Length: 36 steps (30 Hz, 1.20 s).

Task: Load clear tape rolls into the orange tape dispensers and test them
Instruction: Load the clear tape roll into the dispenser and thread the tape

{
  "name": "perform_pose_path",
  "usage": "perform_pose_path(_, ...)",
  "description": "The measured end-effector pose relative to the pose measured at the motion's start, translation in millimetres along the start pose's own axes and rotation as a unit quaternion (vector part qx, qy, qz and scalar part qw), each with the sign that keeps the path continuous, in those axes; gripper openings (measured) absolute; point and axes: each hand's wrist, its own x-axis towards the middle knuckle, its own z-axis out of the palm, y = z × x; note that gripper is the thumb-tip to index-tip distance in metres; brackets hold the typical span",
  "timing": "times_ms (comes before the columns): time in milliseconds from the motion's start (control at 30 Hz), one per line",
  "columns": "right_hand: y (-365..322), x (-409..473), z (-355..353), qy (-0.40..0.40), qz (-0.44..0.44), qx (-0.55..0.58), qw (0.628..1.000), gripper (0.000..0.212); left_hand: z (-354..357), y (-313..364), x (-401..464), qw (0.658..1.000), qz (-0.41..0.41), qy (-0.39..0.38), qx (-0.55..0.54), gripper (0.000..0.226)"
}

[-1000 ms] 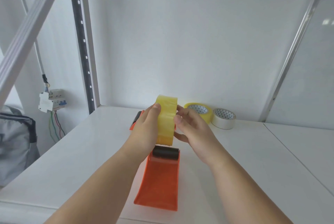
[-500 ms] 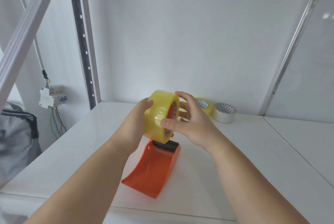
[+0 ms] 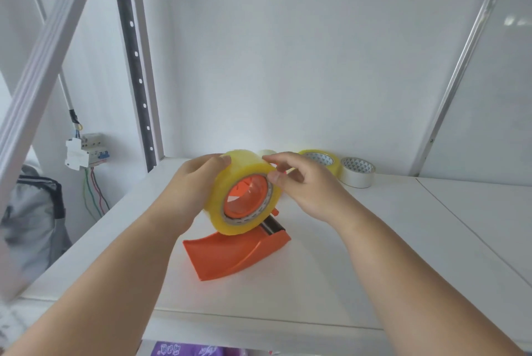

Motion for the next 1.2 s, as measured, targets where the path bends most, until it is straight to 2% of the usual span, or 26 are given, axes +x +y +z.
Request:
perform_pose_path(300,0,5,12,-0.065,0.025,0.033,0.997,0.010,-9,5,-3,0.999,-0.003,0.039,0.016,0.038)
perform_pose_path(467,-2,1,30,-0.055,0.002,-0.015,0.998,0.018,-19,-20,-9,0.999,-0.007,0.044,0.020,0.045)
perform_pose_path(700,-8,2,39,-0.084,0.024,0.009,0.996,0.016,-37,-35,-9,0.997,-0.043,0.041,0.043,0.040)
perform_pose_path(800,-10,1,35,-0.067,0.035,0.031,0.997,0.024,-45,-36,-7,0.995,-0.037,0.062,0.063,0.040)
perform_pose_path(967,-6,1,30,-0.085,0.078,0.003,0.993,0.020,-44,-25,-8,0.992,0.016,0.092,0.083,0.040)
perform_pose_path(1033,-3,2,32,-0.084,0.087,0.002,0.993,0.023,-36,-14,-11,0.991,0.045,0.059,0.108,0.032)
perform_pose_path(1100,-2,3,33,-0.075,0.094,0.009,0.993,0.024,-27,-5,-14,0.980,0.063,0.008,0.189,0.023)
perform_pose_path(1200,-1,1,30,-0.068,0.098,-0.004,0.993,0.024,-17,2,-17,0.926,0.086,-0.013,0.368,0.019)
